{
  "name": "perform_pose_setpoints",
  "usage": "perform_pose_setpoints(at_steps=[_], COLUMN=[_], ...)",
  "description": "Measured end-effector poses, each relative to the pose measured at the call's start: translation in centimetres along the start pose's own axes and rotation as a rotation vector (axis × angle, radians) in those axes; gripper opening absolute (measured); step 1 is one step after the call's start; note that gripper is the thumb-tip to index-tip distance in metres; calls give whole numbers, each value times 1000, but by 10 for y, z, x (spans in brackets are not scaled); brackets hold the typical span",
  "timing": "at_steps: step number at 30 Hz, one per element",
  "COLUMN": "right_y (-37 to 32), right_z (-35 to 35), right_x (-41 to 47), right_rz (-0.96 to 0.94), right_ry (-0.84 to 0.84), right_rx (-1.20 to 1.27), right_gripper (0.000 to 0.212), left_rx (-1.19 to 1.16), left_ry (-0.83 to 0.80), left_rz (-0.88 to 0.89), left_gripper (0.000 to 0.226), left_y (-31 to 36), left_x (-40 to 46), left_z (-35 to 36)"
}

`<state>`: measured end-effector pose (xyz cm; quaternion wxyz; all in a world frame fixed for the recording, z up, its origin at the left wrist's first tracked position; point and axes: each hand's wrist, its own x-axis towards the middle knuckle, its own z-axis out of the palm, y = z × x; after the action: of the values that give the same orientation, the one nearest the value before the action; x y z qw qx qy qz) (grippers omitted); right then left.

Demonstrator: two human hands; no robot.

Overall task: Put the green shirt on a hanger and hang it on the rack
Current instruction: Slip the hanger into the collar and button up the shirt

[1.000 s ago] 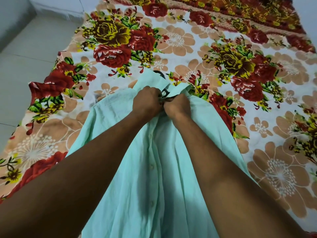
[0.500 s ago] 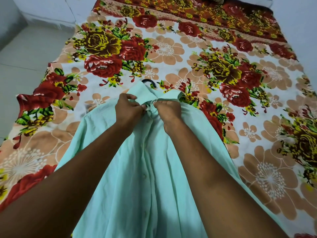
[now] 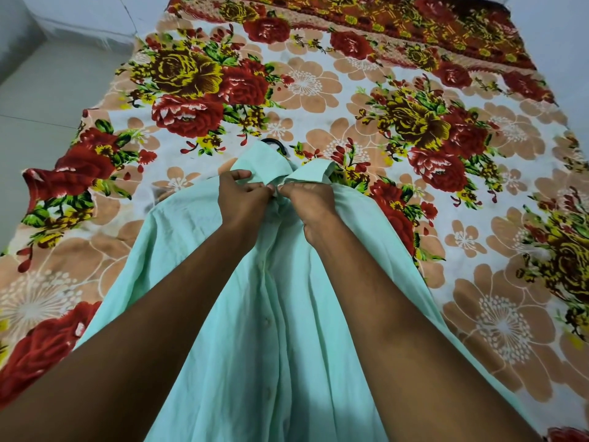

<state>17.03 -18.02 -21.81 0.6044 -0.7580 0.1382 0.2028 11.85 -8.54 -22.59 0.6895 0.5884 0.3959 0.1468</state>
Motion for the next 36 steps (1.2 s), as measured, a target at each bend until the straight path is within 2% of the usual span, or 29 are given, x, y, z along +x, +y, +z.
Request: perform_pose_setpoints(at_steps=[3,9,16,20,25,32,36], right_y=[1,1,2,1,3,6,9], right_z=[1,-3,-2,-2,-6,-13,-11], right_x=[1,1,4,4,4,3,3], right_rz=[5,10,-8,-36,-52,-83,-98], right_ry=[-3,-46,-48,-46,-63,-178,-109], right_rx=[-6,-7,23,5,-34,10,21], right_gripper=[21,7,15,12,16,14,18], left_rx=[3,-45,-84,-125,-10,84,49], left_ry=[1,-27,-39,-104,-127,-101,-175], left_rz=[5,-17,-77,-95,-88,-98,-158], left_gripper=[54,42,41,35,53,59,67], left_y=[-2,-3,-7,-5,-1,0,-1], left_x=[-1,-2,3,5,8,19,22], left_z=[-2,-1,-4,-6,-9,-7,-10])
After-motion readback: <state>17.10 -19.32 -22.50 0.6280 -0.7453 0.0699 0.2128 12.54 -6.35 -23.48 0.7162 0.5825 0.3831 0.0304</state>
